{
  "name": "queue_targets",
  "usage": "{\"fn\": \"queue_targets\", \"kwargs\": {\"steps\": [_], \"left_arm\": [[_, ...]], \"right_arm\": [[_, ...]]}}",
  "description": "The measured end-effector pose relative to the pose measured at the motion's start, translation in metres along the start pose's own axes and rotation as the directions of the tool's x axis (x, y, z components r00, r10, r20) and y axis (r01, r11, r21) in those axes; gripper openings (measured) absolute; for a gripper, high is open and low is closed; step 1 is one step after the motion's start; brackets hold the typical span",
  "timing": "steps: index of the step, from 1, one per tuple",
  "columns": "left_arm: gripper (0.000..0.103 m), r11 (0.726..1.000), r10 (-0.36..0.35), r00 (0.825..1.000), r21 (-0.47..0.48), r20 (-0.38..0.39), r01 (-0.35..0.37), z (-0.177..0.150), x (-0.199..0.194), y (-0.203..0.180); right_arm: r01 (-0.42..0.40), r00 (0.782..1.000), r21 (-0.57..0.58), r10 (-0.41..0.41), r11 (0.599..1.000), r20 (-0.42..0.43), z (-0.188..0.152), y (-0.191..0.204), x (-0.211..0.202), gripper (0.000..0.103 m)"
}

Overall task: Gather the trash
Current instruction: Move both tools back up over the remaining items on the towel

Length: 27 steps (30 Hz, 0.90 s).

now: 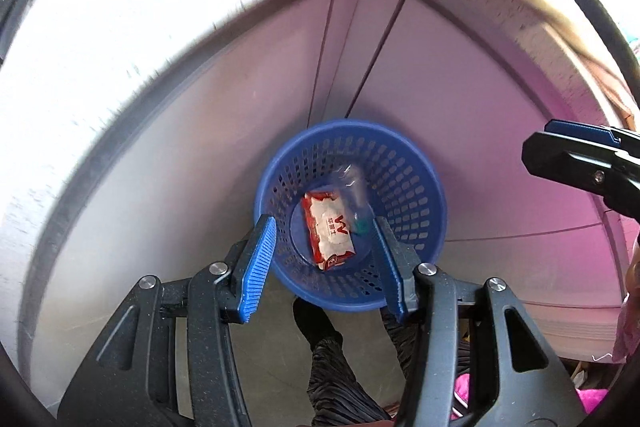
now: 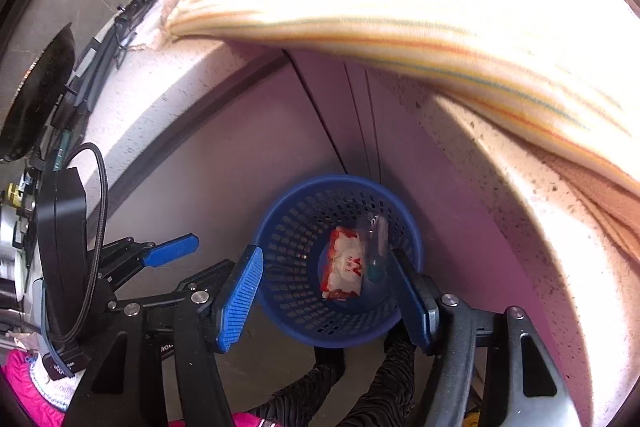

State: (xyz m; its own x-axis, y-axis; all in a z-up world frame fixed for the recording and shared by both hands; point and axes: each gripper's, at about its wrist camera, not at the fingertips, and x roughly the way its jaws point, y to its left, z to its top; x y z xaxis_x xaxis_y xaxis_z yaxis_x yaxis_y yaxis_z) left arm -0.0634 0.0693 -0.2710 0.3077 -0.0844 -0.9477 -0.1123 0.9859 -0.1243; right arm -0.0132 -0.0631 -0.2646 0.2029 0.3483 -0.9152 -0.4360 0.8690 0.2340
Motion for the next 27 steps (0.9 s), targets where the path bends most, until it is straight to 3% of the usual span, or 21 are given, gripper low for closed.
{"fn": "queue_targets", "kwargs": {"steps": [13, 20, 27], "left_arm": [[0.05, 1.0, -0.011, 0.986, -0.001, 0.168, 0.012, 0.043, -0.078, 0.0], [0.05, 0.999, -0.029, 0.967, -0.017, 0.253, 0.035, 0.084, -0.109, -0.006], [0.05, 0.998, -0.051, 0.949, -0.009, 0.313, 0.057, 0.128, -0.108, -0.031]], "right_arm": [[-0.077, 0.986, 0.031, 0.071, 0.997, 0.15, 0.024, -0.02, -0.078, 0.079], [-0.082, 0.966, 0.091, 0.057, 0.992, 0.252, 0.056, -0.057, -0.123, 0.086], [-0.074, 0.951, 0.155, 0.024, 0.985, 0.308, 0.095, -0.106, -0.15, 0.086]]}}
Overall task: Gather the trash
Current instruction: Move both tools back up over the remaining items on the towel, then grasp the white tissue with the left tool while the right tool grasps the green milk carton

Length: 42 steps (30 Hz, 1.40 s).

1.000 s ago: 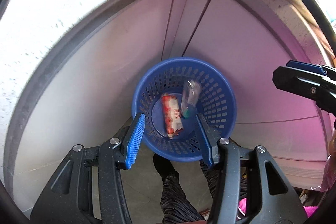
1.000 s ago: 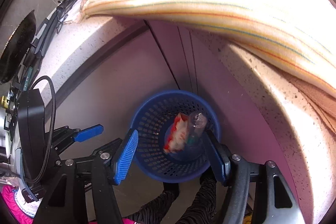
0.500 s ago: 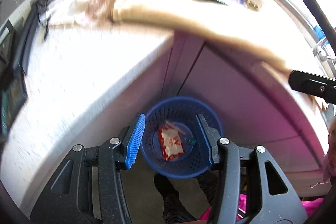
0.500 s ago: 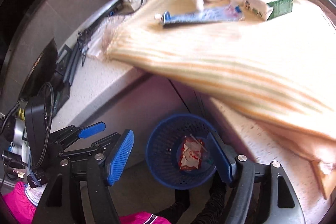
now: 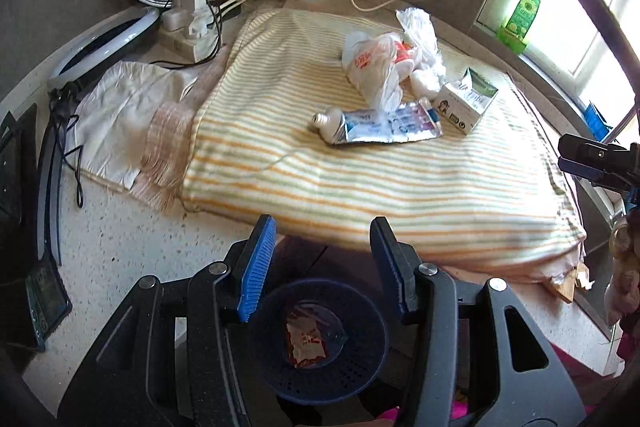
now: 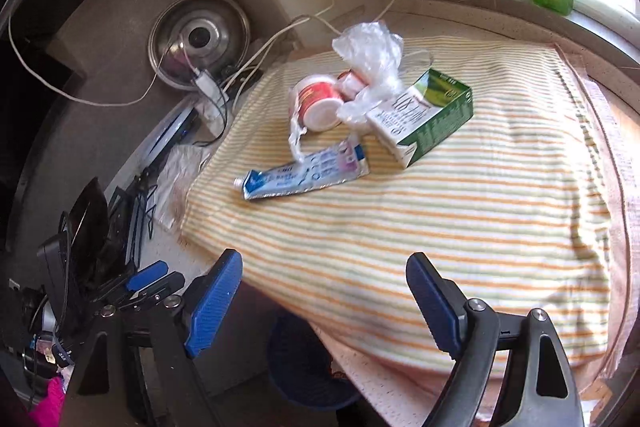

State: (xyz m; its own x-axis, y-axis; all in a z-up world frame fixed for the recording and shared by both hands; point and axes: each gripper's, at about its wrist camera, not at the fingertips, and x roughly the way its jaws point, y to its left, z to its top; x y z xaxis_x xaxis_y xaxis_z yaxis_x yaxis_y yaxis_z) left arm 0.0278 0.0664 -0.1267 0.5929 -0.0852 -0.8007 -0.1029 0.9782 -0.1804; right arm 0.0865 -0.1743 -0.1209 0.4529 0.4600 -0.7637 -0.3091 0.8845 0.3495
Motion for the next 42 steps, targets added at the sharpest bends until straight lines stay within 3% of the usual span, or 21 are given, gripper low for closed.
{"fn": "queue_targets", "kwargs": {"steps": [10, 18, 23, 42], "left_arm": [[0.05, 1.0, -0.017, 0.999, 0.012, 0.038, 0.017, 0.053, 0.029, -0.036], [0.05, 1.0, -0.022, 0.999, 0.012, 0.042, 0.022, 0.088, 0.058, -0.054], [0.05, 1.0, -0.022, 0.999, -0.002, 0.027, 0.023, 0.104, 0.079, -0.059], [0.05, 1.0, 0.023, 0.998, 0.002, -0.055, -0.023, 0.131, 0.141, -0.061]], "right_arm": [[0.047, 0.999, 0.1, -0.047, 0.994, 0.004, 0.066, -0.042, 0.013, 0.087], [0.079, 0.996, 0.268, -0.067, 0.96, -0.054, 0.107, -0.071, 0.057, 0.093], [0.138, 0.989, 0.29, -0.118, 0.947, -0.085, 0.121, -0.079, 0.084, 0.093], [0.22, 0.963, 0.375, -0.14, 0.901, -0.229, 0.133, -0.102, 0.144, 0.094]]}}
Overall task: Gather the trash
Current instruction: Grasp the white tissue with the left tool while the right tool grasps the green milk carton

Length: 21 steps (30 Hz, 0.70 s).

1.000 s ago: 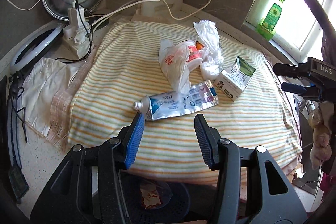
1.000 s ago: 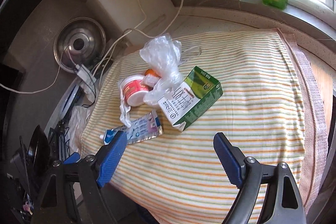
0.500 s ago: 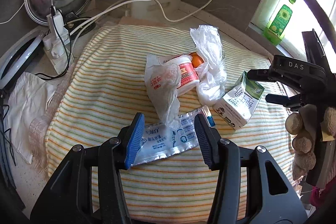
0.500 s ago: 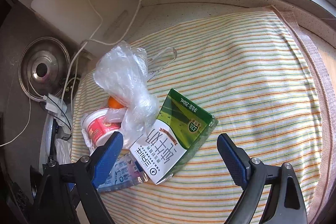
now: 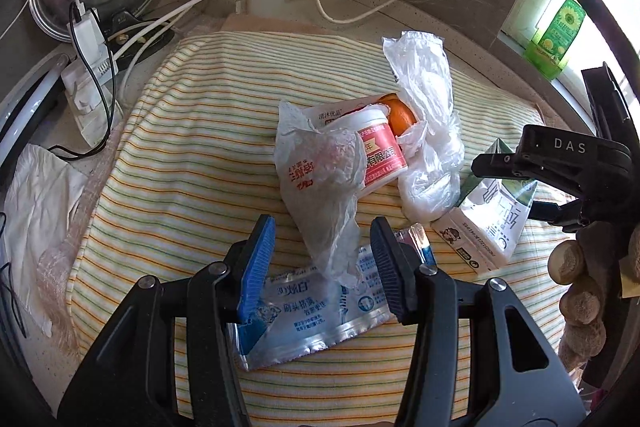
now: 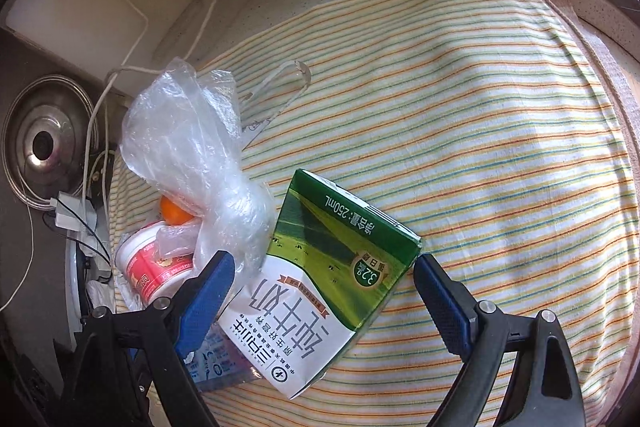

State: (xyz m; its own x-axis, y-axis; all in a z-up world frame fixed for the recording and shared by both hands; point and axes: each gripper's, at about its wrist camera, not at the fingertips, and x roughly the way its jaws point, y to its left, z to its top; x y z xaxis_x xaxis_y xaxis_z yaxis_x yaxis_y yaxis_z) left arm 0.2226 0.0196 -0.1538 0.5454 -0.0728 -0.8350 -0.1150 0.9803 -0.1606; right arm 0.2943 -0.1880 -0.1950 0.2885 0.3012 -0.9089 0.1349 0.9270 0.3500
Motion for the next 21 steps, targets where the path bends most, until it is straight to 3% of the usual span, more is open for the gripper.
{"fn": "queue_targets", "kwargs": {"steps": [10, 14, 17, 21], "left_arm": [[0.05, 1.0, 0.005, 0.999, -0.02, -0.031, -0.005, 0.009, 0.017, 0.008], [0.028, 0.999, 0.007, 0.999, -0.043, -0.041, -0.009, 0.011, 0.018, 0.016], [0.006, 0.997, 0.016, 0.999, -0.07, -0.046, -0.019, 0.011, 0.019, 0.025], [0.003, 0.994, 0.017, 0.999, -0.105, -0.037, -0.021, 0.009, 0.015, 0.037]], "right_arm": [[0.034, 0.999, -0.041, -0.035, 0.999, -0.018, 0.002, 0.012, 0.004, 0.096], [0.039, 0.999, -0.062, -0.04, 0.997, -0.019, 0.003, 0.016, 0.004, 0.09], [0.024, 0.999, -0.073, -0.026, 0.997, -0.026, 0.003, 0.014, 0.003, 0.089], [-0.008, 1.0, -0.077, 0.006, 0.997, -0.03, 0.003, 0.01, -0.002, 0.086]]}}
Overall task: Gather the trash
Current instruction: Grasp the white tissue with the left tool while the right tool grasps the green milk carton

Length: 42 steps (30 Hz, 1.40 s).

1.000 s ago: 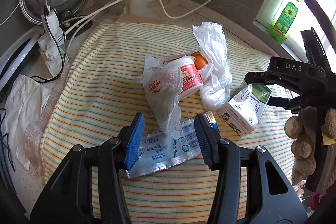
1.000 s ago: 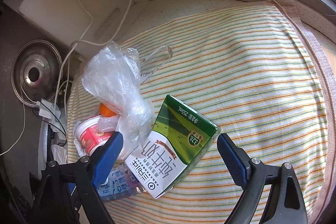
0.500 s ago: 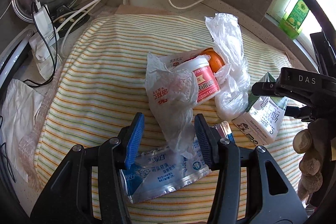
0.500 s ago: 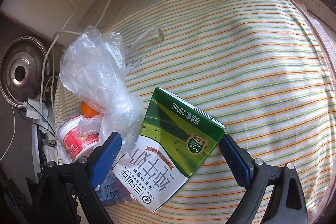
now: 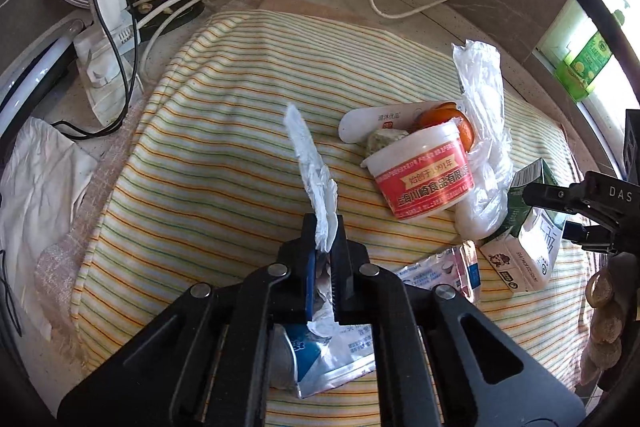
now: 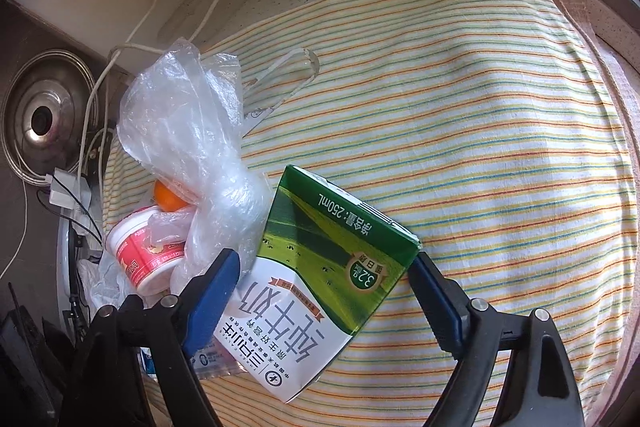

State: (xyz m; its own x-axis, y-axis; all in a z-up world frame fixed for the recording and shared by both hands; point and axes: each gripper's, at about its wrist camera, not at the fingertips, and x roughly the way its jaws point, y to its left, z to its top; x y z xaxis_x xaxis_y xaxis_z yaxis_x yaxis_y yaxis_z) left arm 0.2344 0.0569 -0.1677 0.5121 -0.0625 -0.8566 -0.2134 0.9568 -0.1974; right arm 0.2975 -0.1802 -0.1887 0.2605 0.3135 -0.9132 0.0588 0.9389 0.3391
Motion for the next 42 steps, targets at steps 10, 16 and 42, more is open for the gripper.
{"fn": "queue_targets", "kwargs": {"steps": [10, 16, 42], "left_arm": [[0.002, 1.0, -0.009, 0.998, -0.006, 0.057, 0.009, -0.003, -0.028, 0.01], [0.002, 1.0, -0.019, 0.996, 0.014, 0.086, 0.018, -0.013, -0.049, 0.009], [0.002, 0.997, -0.043, 0.991, 0.068, 0.128, 0.034, -0.096, -0.13, 0.03]], "right_arm": [[-0.114, 0.993, -0.013, 0.115, 0.993, 0.013, -0.005, -0.008, -0.018, 0.066], [-0.136, 0.989, -0.041, 0.138, 0.99, 0.061, -0.014, -0.004, -0.033, 0.062], [-0.166, 0.97, -0.244, 0.203, 0.955, 0.135, -0.118, 0.033, -0.101, 0.062]]}}
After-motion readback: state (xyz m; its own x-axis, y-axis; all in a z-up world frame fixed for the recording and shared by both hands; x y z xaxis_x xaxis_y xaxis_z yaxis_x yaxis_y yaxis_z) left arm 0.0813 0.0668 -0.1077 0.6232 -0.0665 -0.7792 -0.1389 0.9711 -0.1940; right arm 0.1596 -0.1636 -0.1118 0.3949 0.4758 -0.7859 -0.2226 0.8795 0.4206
